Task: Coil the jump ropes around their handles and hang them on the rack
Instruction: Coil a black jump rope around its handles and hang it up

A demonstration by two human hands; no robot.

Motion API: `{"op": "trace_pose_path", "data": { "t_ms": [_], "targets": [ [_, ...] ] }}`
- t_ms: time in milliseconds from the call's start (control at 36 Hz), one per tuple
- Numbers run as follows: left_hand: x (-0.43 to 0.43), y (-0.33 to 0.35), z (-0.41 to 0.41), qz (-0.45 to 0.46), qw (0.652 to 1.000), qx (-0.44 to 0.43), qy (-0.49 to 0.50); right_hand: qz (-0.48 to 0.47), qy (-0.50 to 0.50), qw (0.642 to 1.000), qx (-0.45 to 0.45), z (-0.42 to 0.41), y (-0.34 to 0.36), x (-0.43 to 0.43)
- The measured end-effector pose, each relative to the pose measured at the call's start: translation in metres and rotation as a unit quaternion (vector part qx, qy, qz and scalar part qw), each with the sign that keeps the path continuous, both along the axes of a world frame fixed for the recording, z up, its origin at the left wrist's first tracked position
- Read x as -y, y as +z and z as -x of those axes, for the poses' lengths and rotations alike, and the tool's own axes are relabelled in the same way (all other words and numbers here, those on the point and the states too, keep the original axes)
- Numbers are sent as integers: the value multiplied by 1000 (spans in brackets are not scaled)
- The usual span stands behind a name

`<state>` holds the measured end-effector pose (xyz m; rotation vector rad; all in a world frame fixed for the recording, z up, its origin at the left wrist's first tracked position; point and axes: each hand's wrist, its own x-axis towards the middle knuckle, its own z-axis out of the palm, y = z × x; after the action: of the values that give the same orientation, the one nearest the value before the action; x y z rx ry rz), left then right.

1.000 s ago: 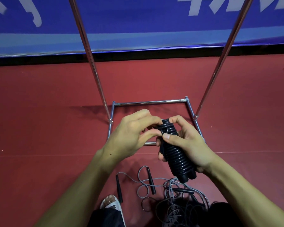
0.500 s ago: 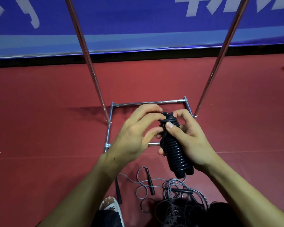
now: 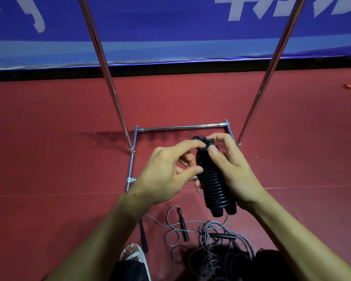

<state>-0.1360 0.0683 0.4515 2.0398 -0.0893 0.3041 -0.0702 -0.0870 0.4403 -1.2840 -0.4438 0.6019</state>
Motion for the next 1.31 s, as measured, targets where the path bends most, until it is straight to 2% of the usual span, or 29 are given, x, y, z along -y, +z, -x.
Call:
{"op": "trace_pose_path", "data": {
  "t_ms": [139,417,583,750,889,972,1111,1306],
  "targets": [
    [7,2,2,14,1000,15,18,7,-7,1000,13,1,3,-2],
    [13,-2,-2,105,993,9,51,-7,-34,998,43,-3,1,-5],
    [17,1,-1,148,983,28,106,-15,-52,997,61,0,-1,-8],
    [22,5,-1,146,977,27,154,15,-68,992,105,2,-4,-9],
    [23,6,-1,164,975,-29,145,72,-86,975,192,-4,-4,-6],
    [27,5,-1,227,963,-47,139,94,-102,966,216,-7,-4,-4],
    [27,6,-6,394,899,-84,172,134,-91,953,256,-8,-8,-6],
    [23,8,-8,442,874,-139,149,155,-68,949,268,-7,-16,-7]
  ]
}}
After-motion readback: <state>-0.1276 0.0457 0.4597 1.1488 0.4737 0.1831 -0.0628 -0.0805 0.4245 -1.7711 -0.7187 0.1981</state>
